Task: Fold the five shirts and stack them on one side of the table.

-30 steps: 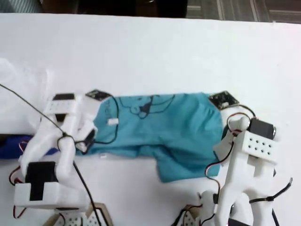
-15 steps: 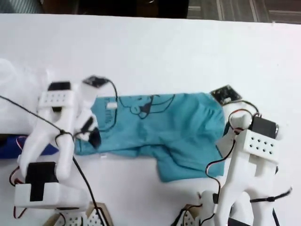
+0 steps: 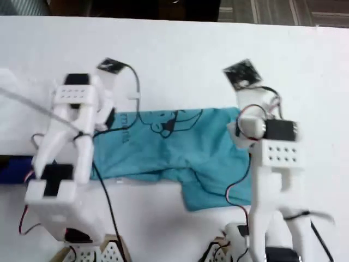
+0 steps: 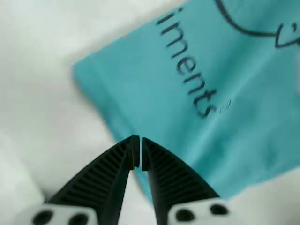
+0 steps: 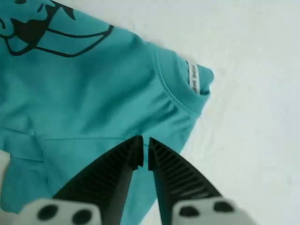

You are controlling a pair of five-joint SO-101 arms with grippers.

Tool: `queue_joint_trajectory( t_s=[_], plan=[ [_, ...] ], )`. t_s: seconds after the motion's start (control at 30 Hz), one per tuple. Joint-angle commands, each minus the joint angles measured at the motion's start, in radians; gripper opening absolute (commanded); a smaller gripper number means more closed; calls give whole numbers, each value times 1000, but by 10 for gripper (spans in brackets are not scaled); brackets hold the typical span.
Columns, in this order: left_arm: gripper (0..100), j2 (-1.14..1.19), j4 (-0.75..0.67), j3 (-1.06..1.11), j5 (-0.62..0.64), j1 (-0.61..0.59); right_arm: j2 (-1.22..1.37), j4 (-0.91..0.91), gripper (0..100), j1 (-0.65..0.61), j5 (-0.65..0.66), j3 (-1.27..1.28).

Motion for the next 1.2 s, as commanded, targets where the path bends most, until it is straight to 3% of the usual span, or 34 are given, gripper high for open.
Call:
queue_joint_trajectory(
  t_s=[0.0, 0.37, 0.63, 0.8, 1.0, 1.17],
  plan=[
    [24, 150, -38, -147, 69, 17, 133, -142, 19, -24, -9, -38],
    [24, 557, 46, -671, 118, -41, 561, -489, 19, -21, -2, -57],
    [24, 822, 233, -1167, 114, -87, 820, -463, 19, 61, -6, -281],
    [24, 924, 393, -1426, 112, -81, 871, -283, 19, 93, -9, -423],
    [24, 825, 394, -1405, 94, -78, 771, -102, 19, 85, -9, -526],
    [72, 582, 394, -1152, 64, -69, 578, 2, 19, 85, -9, -528]
  ],
)
